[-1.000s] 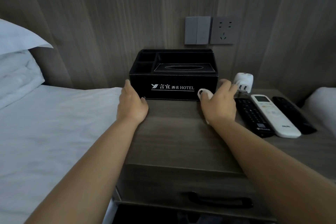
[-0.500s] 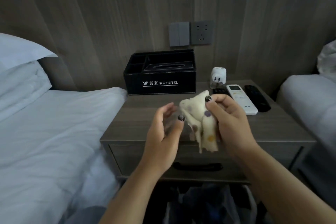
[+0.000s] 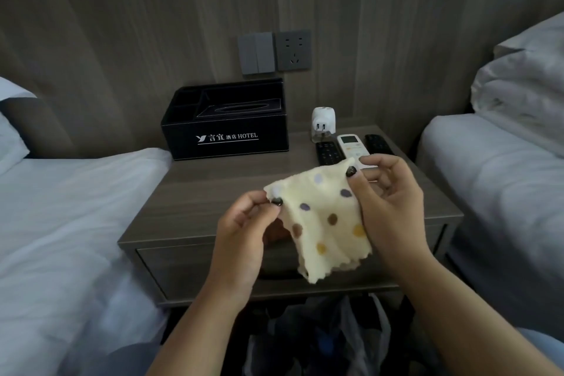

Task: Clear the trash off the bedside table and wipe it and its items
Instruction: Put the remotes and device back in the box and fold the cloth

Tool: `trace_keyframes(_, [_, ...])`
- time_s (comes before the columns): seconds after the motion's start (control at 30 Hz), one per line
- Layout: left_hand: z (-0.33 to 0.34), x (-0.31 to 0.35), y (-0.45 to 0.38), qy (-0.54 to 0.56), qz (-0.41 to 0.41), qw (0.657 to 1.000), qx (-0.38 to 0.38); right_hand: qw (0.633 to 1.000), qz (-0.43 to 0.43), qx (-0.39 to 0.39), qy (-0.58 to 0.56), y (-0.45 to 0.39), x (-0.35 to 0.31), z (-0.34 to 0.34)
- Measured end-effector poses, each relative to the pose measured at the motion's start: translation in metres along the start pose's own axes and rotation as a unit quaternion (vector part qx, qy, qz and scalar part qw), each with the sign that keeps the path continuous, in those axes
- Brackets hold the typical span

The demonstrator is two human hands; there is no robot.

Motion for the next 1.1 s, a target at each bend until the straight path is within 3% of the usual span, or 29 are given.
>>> trace_keyframes(0.07, [-0.002, 0.0, 0.0, 0.012, -0.012, 1.0, 0.0, 0.999, -0.022, -0.02, 0.039, 0.002, 0.001, 0.002])
trace_keyframes(0.17, [-0.006, 0.002, 0.002, 0.028, -0.038, 0.999, 0.002, 0.989, -0.077, -0.12, 0.04, 0.01, 0.001, 0.01])
trace_keyframes(0.23, [-0.01, 0.003, 0.002, 0.024, -0.041, 0.999, 0.02, 0.969, -0.143, -0.172, 0.102, 0.016, -0.002, 0.015])
trace_keyframes(0.3, [-0.013, 0.004, 0.002, 0.001, -0.037, 0.999, 0.036, 0.951, -0.19, -0.185, 0.157, 0.02, -0.003, 0.019])
trace_keyframes(0.43, [-0.014, 0.002, 0.006, 0.006, -0.046, 0.999, 0.023, 0.96, -0.186, -0.147, 0.147, 0.022, -0.004, 0.025])
trace_keyframes(0.57, [-0.013, 0.006, 0.006, -0.019, -0.041, 0.999, 0.02, 0.981, -0.124, -0.087, 0.121, 0.017, -0.002, 0.02])
trace_keyframes(0.63, [-0.014, 0.009, 0.005, 0.003, -0.028, 0.999, 0.024, 0.994, -0.062, -0.074, 0.051, 0.015, -0.002, 0.018])
trace_keyframes(0.73, [-0.014, 0.015, 0.005, 0.062, -0.026, 0.997, 0.027, 0.976, 0.07, -0.179, -0.1, 0.022, 0.001, 0.027])
trace_keyframes(0.83, [-0.011, 0.016, 0.004, 0.082, -0.04, 0.995, 0.045, 0.951, 0.102, -0.283, -0.071, 0.035, 0.004, 0.04])
trace_keyframes(0.97, [-0.013, 0.018, 0.001, 0.065, -0.005, 0.994, 0.09, 0.969, 0.104, -0.22, -0.039, 0.026, 0.002, 0.034])
trace_keyframes(1.1, [-0.009, 0.016, -0.001, 0.048, 0.014, 0.995, 0.088, 0.988, 0.06, -0.122, 0.068, 0.01, -0.002, 0.018])
Point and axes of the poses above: each hand's wrist, its own y-axis away from the middle knuckle, its own z-axis out of the palm, x = y × z, the point moved 3 cm from there along -y, towards the middle knuckle, and after that the axes turned 11 degrees about y, right-handed, at the moved point
